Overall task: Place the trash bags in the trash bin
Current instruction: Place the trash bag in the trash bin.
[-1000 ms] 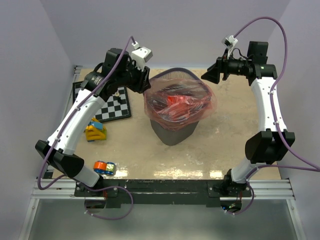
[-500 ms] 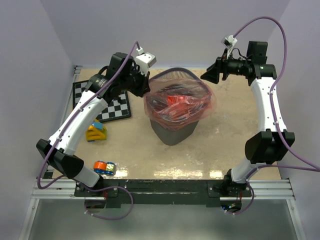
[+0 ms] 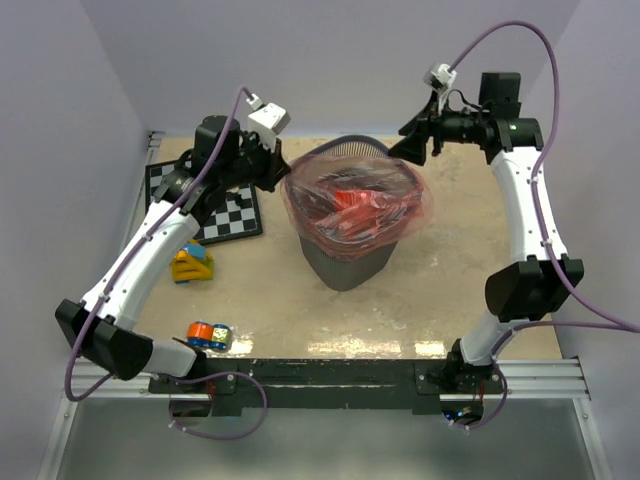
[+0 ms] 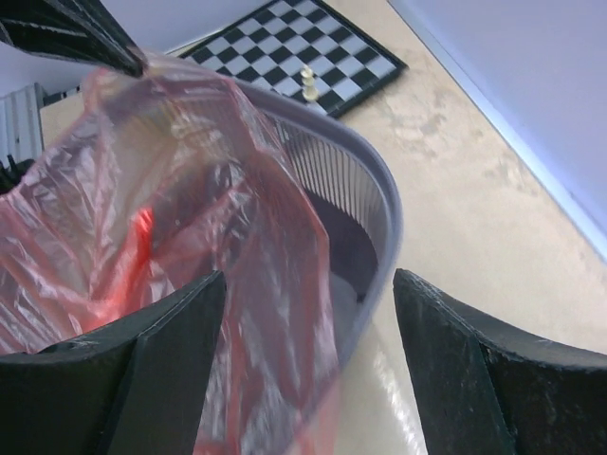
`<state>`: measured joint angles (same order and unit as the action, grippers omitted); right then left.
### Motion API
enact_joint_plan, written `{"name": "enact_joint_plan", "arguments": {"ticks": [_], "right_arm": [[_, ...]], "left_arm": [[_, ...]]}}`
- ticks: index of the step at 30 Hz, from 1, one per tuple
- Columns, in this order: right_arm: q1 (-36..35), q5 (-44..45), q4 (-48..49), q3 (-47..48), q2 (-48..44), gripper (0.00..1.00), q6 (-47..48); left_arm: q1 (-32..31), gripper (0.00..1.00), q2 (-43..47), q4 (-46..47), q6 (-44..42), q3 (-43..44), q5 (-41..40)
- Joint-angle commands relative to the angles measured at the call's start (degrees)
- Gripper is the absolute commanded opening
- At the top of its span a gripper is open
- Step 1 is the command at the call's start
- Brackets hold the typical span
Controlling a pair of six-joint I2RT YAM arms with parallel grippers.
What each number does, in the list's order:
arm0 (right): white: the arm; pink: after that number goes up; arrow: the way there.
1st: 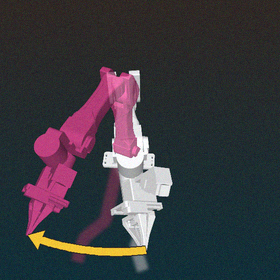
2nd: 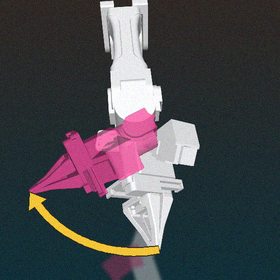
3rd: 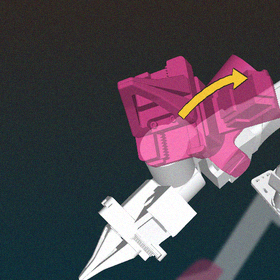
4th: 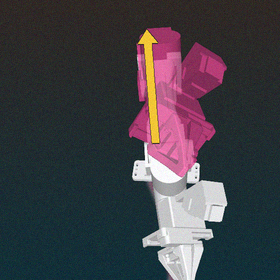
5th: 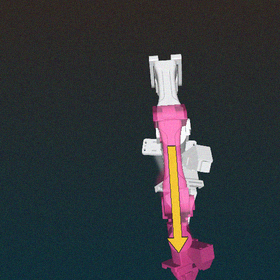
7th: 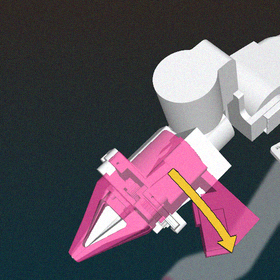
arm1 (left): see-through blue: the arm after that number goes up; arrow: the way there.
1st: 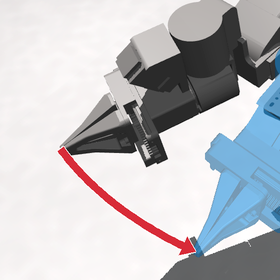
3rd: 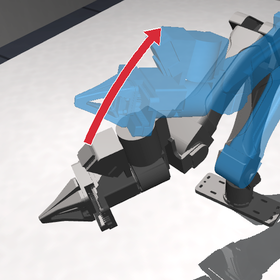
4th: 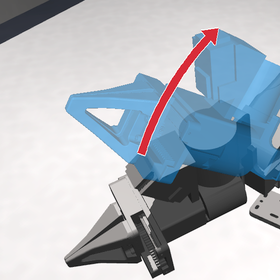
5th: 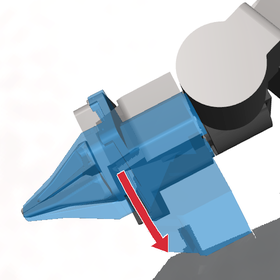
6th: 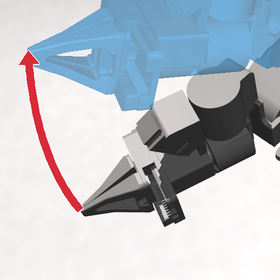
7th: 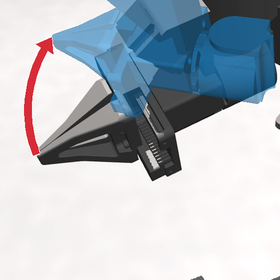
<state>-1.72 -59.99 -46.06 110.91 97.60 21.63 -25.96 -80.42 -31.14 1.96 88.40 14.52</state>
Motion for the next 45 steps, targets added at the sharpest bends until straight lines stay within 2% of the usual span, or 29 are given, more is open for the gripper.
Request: {"name": "enact_joint_plan", "arguments": {"ticks": [1, 9, 18, 19, 23, 24, 27, 31, 39, 43, 45], "right_arm": [[-7.6, 1.3, -2.9, 6.3, 2.5, 0.77, 6.5], [-11.6, 4.2, -2.4, 10.5, 7.4, 0.77, 8.3], [-12.3, 7.6, -4.1, 11.9, 10.5, 0.74, 11.0], [-12.3, 7.7, -4.6, 11.9, 10.9, 0.71, 11.2], [-12.3, 7.0, -7.4, 13.3, 12.5, 0.44, 12.7], [-12.2, 6.9, -7.5, 13.4, 12.6, 0.40, 12.7], [-11.5, 6.1, -6.5, 13.3, 12.6, 0.31, 11.2], [-10.1, 3.6, -3.0, 14.2, 13.9, 0.22, 6.1], [-9.8, 0.6, 3.5, 16.5, 16.8, 0.20, -2.4], [-9.8, 1.9, 6.9, 16.6, 18.2, 0.15, -5.8], [-9.7, 3.2, 8.4, 16.7, 19.0, 0.19, -7.9]], "left_arm": [[-0.1, 0.00, 8.1, 18.7, 0.9, -8.8, 5.1], [-0.1, 0.00, 11.4, 27.6, 1.4, -13.6, 8.6], [0.1, 0.00, 12.5, 28.1, 0.6, -14.3, 7.7], [0.2, 0.00, 12.8, 28.2, 0.2, -14.7, 7.1], [0.4, 0.00, 13.4, 27.7, -1.7, -15.5, 2.7], [0.5, 0.00, 13.4, 26.9, -3.7, -15.4, 1.2], [1.0, 0.00, 13.3, 26.2, -4.7, -16.5, -4.1], [3.2, 0.00, 11.9, 26.8, -4.2, -18.3, -6.7], [5.0, 0.00, 8.5, 30.3, -0.1, -19.8, -7.7], [5.1, 0.00, 6.5, 30.2, 0.7, -20.2, -6.6], [5.1, 0.00, 5.4, 32.2, 1.2, -20.2, -6.3]]}}
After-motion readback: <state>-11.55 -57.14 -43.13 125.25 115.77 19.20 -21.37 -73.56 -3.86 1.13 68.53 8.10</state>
